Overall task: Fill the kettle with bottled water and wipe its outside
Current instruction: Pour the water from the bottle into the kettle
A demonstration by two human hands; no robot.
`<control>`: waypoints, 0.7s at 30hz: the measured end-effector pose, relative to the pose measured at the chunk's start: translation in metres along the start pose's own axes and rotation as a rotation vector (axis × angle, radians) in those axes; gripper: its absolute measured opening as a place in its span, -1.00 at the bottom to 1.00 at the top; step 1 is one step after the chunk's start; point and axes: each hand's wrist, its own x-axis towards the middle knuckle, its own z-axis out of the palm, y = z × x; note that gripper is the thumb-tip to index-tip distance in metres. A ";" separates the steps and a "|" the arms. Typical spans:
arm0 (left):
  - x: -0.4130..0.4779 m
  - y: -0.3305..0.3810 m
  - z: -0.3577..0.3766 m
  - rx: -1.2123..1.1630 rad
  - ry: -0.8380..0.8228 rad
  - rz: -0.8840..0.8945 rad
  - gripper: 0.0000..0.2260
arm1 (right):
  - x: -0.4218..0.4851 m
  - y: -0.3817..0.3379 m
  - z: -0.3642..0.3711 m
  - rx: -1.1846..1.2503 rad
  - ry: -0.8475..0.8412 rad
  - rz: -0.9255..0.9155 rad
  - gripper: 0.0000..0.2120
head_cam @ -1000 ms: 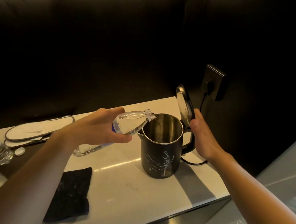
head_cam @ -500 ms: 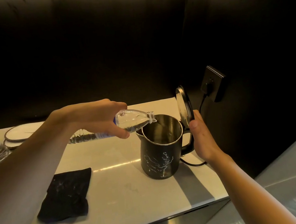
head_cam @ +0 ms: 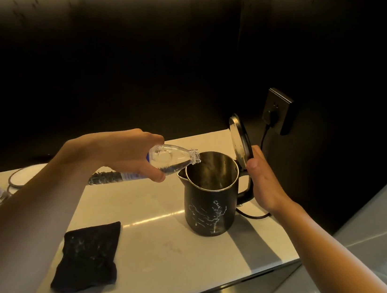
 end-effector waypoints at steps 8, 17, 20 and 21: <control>0.000 0.001 -0.005 -0.005 -0.024 0.001 -0.34 | -0.002 -0.008 0.001 -0.029 0.014 0.035 -0.27; 0.006 -0.002 -0.006 0.009 -0.055 0.014 -0.30 | 0.002 0.001 0.000 -0.033 0.008 0.031 -0.19; 0.009 -0.006 -0.004 0.007 -0.047 0.014 -0.25 | 0.003 0.001 0.000 -0.033 0.013 0.030 -0.20; 0.010 -0.009 -0.004 0.023 -0.029 0.021 -0.22 | 0.003 0.001 0.001 -0.044 0.014 0.022 -0.18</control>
